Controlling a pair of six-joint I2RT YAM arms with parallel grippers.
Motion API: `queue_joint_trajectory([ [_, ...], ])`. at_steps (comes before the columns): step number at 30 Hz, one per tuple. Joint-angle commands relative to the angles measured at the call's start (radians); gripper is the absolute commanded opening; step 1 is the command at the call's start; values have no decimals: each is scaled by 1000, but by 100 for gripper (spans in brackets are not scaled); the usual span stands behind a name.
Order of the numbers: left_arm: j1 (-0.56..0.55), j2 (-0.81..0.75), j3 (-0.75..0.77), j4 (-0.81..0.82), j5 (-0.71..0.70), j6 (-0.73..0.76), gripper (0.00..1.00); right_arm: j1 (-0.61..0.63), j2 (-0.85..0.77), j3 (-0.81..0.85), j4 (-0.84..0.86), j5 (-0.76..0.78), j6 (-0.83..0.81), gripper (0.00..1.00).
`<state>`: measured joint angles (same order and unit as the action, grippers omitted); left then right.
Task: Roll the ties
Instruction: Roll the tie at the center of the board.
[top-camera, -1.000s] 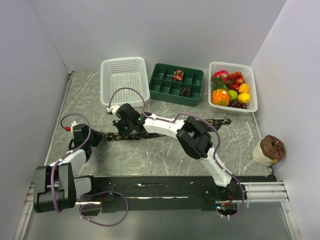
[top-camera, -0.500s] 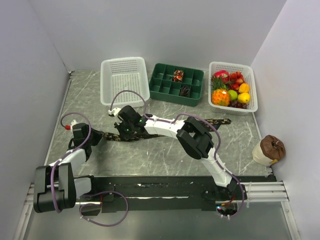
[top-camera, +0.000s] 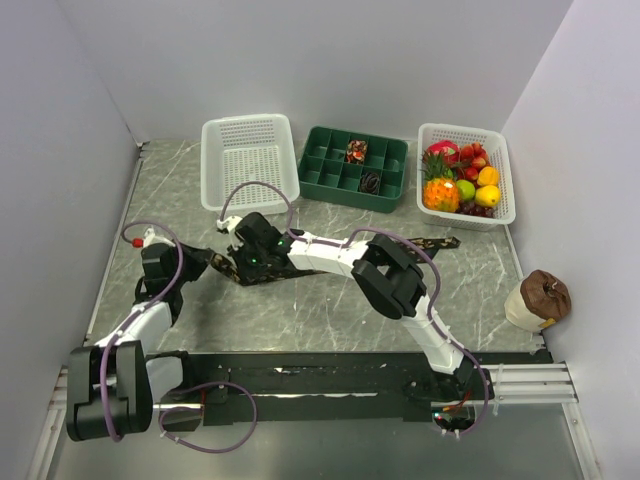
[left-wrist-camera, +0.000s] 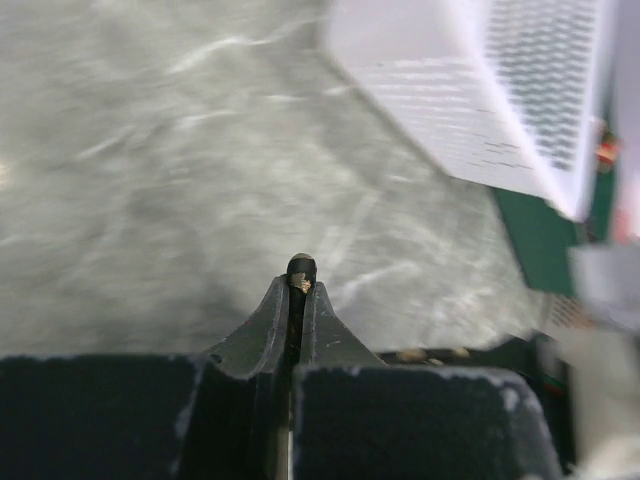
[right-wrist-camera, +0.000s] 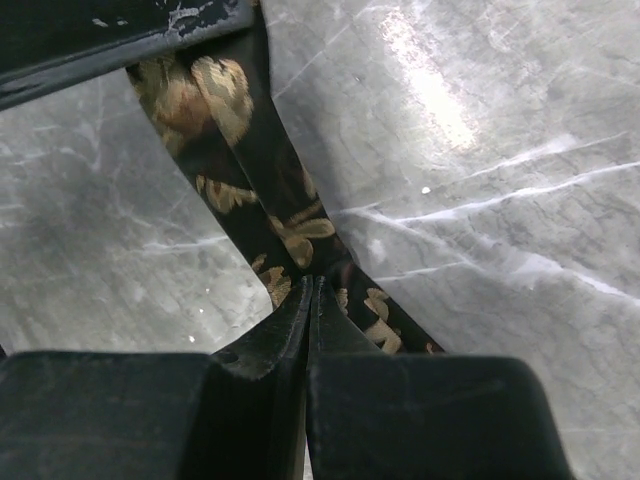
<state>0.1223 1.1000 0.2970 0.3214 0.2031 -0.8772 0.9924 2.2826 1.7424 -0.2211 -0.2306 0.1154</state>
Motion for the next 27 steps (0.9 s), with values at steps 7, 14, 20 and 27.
queue_joint_trajectory([
  [7, -61, -58, -30, 177, 108, -5, 1, -12, 5, -43, 113, -29, 157, 0],
  [14, -145, -68, -99, 229, 73, -16, 1, -75, -12, -142, 265, -84, 365, 0],
  [20, -211, -46, -125, 266, 24, -40, 1, -112, -25, -227, 374, -154, 444, 0],
  [27, -271, 15, -121, 286, -60, -72, 1, -120, -69, -264, 419, -196, 451, 0],
])
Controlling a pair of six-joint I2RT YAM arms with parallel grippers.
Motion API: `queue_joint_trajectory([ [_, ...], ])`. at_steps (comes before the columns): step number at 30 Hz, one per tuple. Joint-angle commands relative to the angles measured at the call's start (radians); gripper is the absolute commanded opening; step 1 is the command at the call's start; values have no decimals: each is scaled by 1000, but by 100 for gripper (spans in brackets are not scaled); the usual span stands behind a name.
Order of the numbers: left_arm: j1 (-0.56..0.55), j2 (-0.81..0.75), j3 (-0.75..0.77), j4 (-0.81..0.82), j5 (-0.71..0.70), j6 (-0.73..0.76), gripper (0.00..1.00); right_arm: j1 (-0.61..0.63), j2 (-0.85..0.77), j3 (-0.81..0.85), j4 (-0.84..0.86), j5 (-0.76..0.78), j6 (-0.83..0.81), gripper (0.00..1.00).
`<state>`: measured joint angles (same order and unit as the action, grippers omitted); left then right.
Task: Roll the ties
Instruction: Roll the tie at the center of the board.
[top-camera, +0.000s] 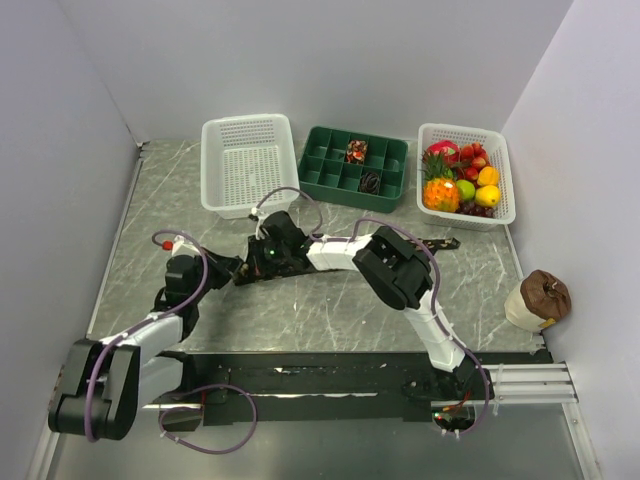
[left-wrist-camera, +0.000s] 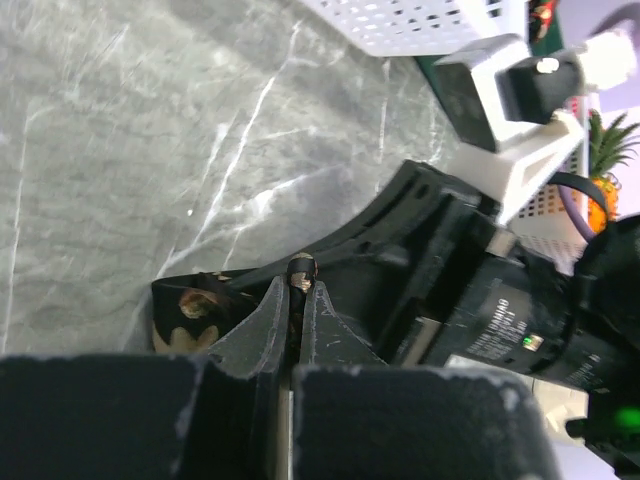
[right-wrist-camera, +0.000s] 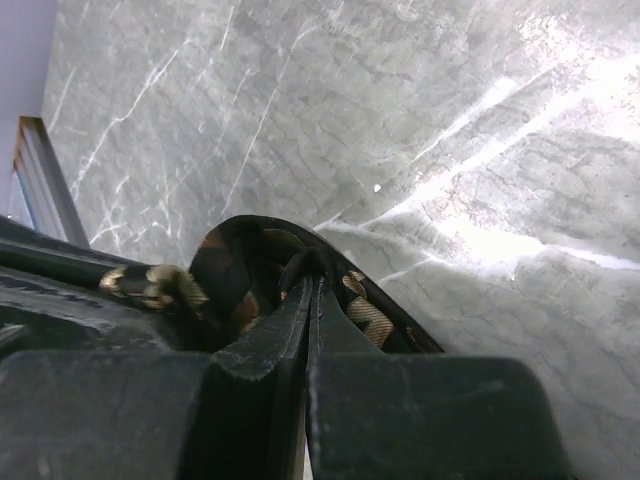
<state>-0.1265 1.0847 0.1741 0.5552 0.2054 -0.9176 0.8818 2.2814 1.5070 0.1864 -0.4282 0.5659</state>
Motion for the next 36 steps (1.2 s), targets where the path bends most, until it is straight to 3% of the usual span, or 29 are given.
queue_joint_trajectory([
  [1, -27, 34, 7, 42, -73, -35, 1, -9, -75, -24, -10, 5, -7, 0],
  [11, -39, 14, 68, -64, -159, 16, 1, -21, -157, 64, -237, 66, -116, 0],
  [25, -114, 112, 108, -15, -172, 34, 1, -96, -287, -85, -150, 26, -121, 0],
  [36, -186, 214, 120, 41, -202, 6, 1, -72, -301, -156, -61, -93, -116, 0],
])
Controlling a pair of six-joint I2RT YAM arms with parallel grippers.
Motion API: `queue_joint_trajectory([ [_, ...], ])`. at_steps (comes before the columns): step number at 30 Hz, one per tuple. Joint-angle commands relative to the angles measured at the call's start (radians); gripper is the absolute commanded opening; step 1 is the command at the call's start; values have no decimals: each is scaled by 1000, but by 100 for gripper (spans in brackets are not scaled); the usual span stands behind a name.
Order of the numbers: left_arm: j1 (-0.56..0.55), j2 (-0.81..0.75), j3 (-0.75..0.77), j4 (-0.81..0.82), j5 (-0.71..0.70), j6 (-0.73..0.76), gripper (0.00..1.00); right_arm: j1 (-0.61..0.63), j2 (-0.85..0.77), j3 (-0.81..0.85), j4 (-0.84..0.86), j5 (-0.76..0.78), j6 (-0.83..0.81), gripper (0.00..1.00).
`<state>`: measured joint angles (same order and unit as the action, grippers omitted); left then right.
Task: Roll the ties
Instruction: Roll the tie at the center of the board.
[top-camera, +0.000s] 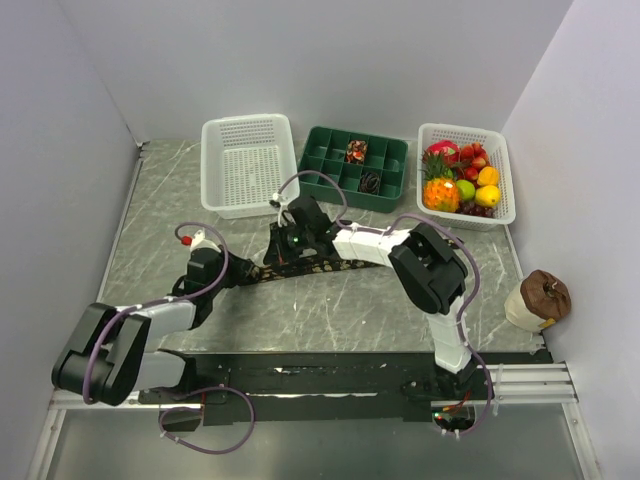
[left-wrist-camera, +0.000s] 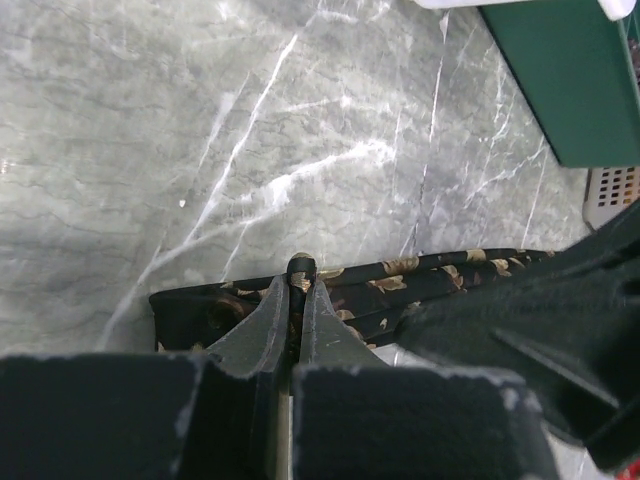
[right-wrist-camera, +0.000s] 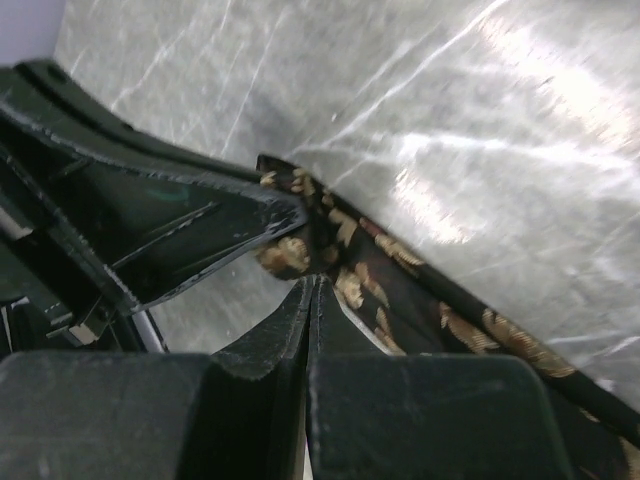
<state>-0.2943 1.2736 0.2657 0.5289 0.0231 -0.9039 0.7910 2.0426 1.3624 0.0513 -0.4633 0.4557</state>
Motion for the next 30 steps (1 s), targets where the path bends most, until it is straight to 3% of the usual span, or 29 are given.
queue_joint_trajectory([
  [1, -23, 32, 26, 75, -20, -7, 1, 22, -61, -11, 71, -61, -9, 0],
  [19, -45, 76, 32, 100, -51, -24, 1, 63, 94, 72, 21, 9, -31, 0],
  [30, -51, 73, 33, 105, -38, -13, 6, 82, 143, 110, -16, 80, -32, 0],
])
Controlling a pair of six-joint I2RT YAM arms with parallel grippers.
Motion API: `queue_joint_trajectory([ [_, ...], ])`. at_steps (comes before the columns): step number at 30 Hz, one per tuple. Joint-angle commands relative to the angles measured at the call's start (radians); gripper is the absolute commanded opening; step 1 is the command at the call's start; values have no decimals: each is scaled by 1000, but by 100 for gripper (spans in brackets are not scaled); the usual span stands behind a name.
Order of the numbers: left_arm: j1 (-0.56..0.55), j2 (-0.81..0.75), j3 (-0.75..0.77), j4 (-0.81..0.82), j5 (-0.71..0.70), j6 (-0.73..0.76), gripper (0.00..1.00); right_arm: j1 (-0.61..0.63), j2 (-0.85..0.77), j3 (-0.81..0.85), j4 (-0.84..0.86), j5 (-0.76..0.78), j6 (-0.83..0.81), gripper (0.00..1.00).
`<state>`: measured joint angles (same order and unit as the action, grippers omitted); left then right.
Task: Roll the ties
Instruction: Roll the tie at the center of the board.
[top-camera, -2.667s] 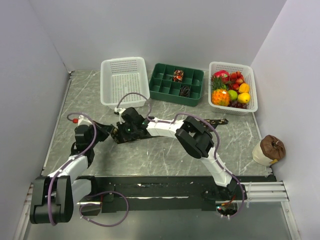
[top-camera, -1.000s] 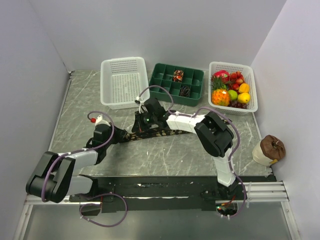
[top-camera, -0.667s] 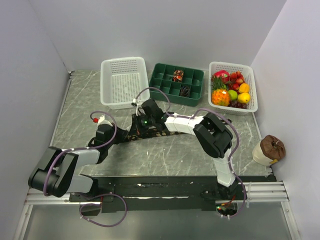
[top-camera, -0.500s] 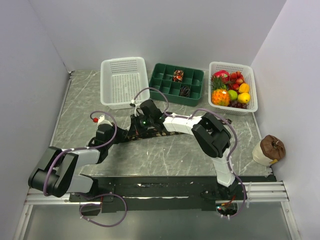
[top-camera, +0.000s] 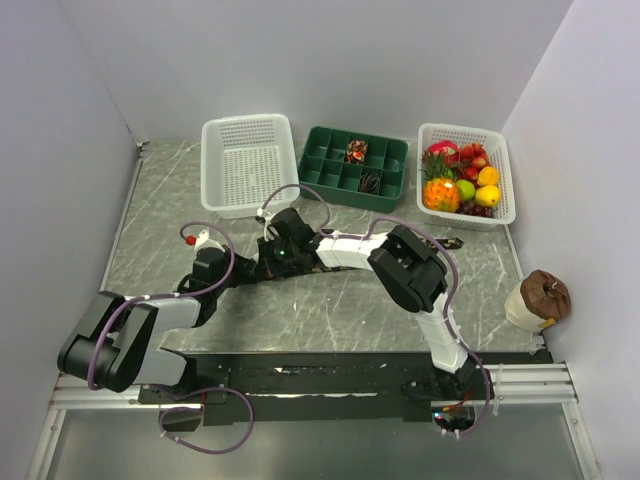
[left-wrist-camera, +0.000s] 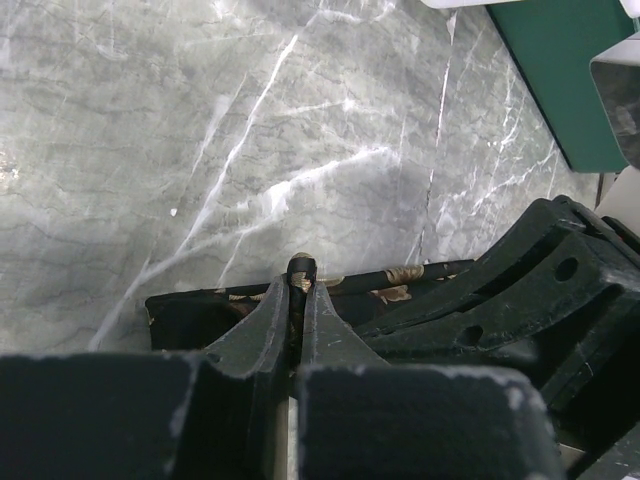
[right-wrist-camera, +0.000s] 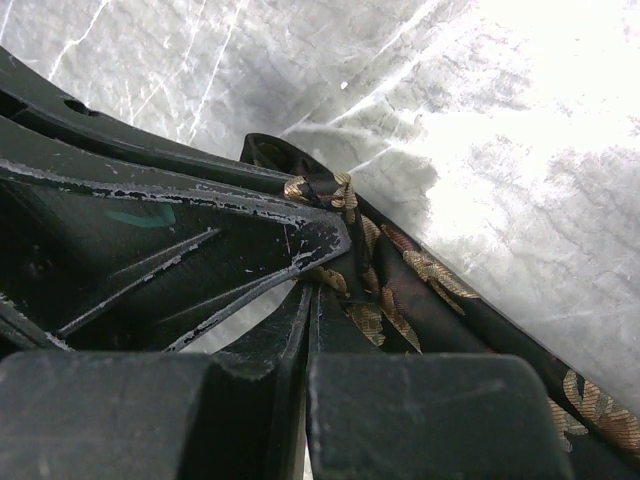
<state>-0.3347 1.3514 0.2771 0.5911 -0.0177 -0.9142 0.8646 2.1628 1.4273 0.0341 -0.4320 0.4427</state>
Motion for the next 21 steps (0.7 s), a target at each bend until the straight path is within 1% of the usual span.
queue_joint_trajectory([
  [1, -10, -6, 22, 38, -1, -2, 7, 8, 20, 44, 0, 49, -21, 0],
  [6, -12, -1, 16, 35, -11, -2, 12, 2, -37, -14, 62, 26, -18, 0],
  [8, -12, 14, 8, 53, -11, -8, 14, -10, -76, -57, 133, -8, 5, 0],
  [10, -12, 31, -1, 70, -10, -15, 18, -19, -107, -93, 168, -16, 20, 0],
  [16, -12, 57, -15, 107, -24, -26, 27, -22, -121, -108, 222, -33, 14, 0],
  [18, -12, 57, -16, 104, -30, -28, 26, -22, -127, -117, 247, -33, 16, 0],
  [21, -12, 58, -18, 105, -34, -26, 22, -22, -124, -117, 241, -14, 16, 0],
])
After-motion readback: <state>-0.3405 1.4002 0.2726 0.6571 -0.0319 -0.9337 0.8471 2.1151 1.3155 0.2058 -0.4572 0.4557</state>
